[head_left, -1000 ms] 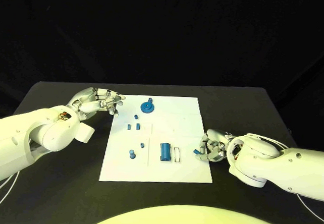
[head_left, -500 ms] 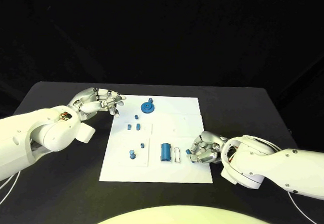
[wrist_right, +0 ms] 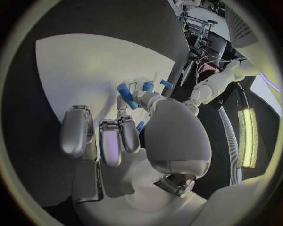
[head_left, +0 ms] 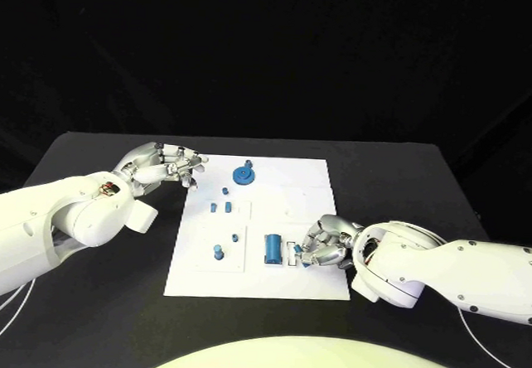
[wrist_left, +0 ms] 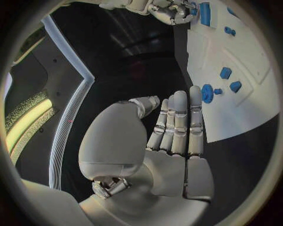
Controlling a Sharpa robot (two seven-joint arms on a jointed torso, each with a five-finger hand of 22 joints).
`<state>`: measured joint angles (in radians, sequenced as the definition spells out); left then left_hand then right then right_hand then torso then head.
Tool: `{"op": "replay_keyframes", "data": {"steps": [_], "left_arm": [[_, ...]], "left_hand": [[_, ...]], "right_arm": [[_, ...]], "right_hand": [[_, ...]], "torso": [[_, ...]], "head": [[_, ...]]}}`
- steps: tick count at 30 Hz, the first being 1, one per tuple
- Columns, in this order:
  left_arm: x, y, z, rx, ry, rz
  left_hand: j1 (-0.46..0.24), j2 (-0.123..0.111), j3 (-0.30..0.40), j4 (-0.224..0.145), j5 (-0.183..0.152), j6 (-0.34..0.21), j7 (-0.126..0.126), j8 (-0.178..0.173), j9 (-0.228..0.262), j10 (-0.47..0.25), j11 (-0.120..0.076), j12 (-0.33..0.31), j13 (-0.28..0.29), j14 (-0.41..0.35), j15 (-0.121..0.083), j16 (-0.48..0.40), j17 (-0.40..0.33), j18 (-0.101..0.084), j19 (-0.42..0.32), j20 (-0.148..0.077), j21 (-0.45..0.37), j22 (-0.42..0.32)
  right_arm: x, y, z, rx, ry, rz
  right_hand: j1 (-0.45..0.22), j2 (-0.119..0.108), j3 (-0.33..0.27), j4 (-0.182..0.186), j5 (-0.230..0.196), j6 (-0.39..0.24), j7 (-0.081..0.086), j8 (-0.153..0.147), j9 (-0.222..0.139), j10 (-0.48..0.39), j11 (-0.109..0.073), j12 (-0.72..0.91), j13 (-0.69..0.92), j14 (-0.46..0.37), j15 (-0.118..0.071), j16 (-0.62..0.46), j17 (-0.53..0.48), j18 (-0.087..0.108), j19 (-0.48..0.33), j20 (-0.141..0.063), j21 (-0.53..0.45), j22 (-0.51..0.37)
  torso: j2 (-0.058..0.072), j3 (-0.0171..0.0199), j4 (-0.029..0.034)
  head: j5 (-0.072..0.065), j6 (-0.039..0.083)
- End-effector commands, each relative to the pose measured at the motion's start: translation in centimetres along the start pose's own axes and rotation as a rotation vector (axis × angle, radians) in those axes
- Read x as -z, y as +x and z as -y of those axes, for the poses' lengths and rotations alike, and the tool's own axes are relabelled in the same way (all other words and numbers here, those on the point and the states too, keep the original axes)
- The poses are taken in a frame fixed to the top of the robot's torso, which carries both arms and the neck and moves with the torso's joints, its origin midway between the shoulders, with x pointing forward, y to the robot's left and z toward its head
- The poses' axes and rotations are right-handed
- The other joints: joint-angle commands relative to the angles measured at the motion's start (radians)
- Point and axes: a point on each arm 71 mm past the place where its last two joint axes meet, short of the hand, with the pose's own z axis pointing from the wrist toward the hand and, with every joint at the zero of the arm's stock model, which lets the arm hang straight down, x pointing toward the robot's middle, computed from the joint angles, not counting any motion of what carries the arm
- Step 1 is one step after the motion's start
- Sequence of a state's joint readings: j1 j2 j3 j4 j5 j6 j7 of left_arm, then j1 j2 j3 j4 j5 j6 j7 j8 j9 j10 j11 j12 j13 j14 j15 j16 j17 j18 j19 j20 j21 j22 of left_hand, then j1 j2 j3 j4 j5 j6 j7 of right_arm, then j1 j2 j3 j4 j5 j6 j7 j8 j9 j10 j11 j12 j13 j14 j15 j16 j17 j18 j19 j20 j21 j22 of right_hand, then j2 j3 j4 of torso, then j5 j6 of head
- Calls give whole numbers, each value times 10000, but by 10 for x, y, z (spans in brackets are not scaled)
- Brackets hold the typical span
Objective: Assemble the parts on the task board
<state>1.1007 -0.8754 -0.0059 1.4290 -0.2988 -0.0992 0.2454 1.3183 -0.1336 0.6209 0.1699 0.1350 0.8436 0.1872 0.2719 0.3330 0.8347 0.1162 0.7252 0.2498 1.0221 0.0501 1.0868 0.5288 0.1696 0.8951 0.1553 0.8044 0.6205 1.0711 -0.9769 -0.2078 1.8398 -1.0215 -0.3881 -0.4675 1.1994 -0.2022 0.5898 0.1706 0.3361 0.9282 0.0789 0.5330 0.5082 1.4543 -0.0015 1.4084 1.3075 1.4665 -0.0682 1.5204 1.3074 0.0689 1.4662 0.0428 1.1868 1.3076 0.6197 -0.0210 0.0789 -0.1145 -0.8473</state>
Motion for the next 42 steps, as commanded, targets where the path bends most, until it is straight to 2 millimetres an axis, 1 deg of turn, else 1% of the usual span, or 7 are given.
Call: {"op": "replay_keyframes", "data": {"steps": [1, 11, 13, 24, 29, 37, 42], "left_arm": [[-1, 2, 1, 20, 82, -105], [-1, 3, 1, 26, 90, -128], [-1, 3, 1, 25, 88, -122], [-1, 3, 1, 27, 77, -129], [0, 3, 1, 25, 64, -125], [0, 2, 1, 26, 46, -130], [0, 2, 1, 28, 43, -137]], "left_hand": [[-24, 74, 12, 74, 34, -53, -15, -28, -15, -25, 36, -26, -9, 7, 40, -47, 7, 138, 95, -5, -32, -11], [-24, 74, 12, 74, 34, -53, -15, -28, -15, -25, 36, -26, -9, 7, 40, -47, 7, 138, 95, -5, -32, -11], [-24, 74, 12, 74, 34, -53, -15, -28, -15, -25, 36, -26, -9, 7, 40, -47, 7, 138, 95, -5, -32, -11], [-24, 74, 12, 74, 34, -53, -15, -28, -15, -25, 36, -26, -9, 7, 40, -47, 7, 138, 95, -5, -32, -11], [-24, 74, 12, 74, 34, -53, -15, -28, -15, -25, 36, -26, -9, 7, 40, -47, 7, 138, 95, -5, -32, -11], [-23, 74, 12, 96, 31, -82, -4, -47, -25, -31, 45, -21, -13, 9, 47, -46, 8, 137, 108, -2, -48, -24], [-23, 74, 12, 96, 31, -82, -4, -47, -25, -31, 45, -21, -13, 9, 47, -46, 8, 137, 108, -2, -48, -24]], "right_arm": [[-1, 1, -2, -153, -41, 26], [-8, 4, -6, 296, 108, -160], [-8, 4, -6, 396, 163, -139], [-10, 4, -4, 673, 314, -145], [-10, 4, -5, 669, 237, -99], [-10, 3, -6, 620, 154, -11], [-10, 4, -8, 574, 70, 43]], "right_hand": [[-123, 6, 37, -94, -37, 100, -36, 2, 4, 51, 12, 15, 1035, 813, 42, 31, 1521, -20, 2, 16, -34, 1736], [-495, -90, -213, 63, -35, 117, -21, -60, -32, 28, 25, -10, 1016, 810, 50, 23, 1506, -12, -12, 21, -88, 1722], [-671, -137, -405, 158, -64, 156, -16, -66, -38, 32, 32, -8, 1019, 808, 58, 18, 1496, -12, -13, 25, -95, 1720], [-899, -130, -707, 356, -57, 223, -28, -83, -53, 36, 25, -6, 1024, 808, 53, 18, 1497, -16, -2, 24, -69, 1726], [-1140, -151, -1036, 620, -73, 296, -39, -79, -58, 60, 16, 19, 1051, 812, 47, 25, 1514, -21, 8, 21, -46, 1732], [-1328, 29, -1459, 1016, -64, 370, -68, -77, -62, 87, -6, 43, 1078, 819, 27, 38, 1545, -29, 28, 3, 3, 1745], [-1402, 103, -1604, 1158, -61, 410, -81, -68, -61, 111, -17, 69, 1106, 824, 18, 48, 1567, -35, 41, -4, 39, 1754]], "torso": [[4, 2, 2], [11, 8, 9], [1, 7, 4], [-1, 3, -5], [4, 1, 0], [0, 2, 0], [1, 3, -3]], "head": [[-1, 13], [-21, 5], [-11, -9], [23, -13], [29, -5], [34, 10], [38, 30]]}}
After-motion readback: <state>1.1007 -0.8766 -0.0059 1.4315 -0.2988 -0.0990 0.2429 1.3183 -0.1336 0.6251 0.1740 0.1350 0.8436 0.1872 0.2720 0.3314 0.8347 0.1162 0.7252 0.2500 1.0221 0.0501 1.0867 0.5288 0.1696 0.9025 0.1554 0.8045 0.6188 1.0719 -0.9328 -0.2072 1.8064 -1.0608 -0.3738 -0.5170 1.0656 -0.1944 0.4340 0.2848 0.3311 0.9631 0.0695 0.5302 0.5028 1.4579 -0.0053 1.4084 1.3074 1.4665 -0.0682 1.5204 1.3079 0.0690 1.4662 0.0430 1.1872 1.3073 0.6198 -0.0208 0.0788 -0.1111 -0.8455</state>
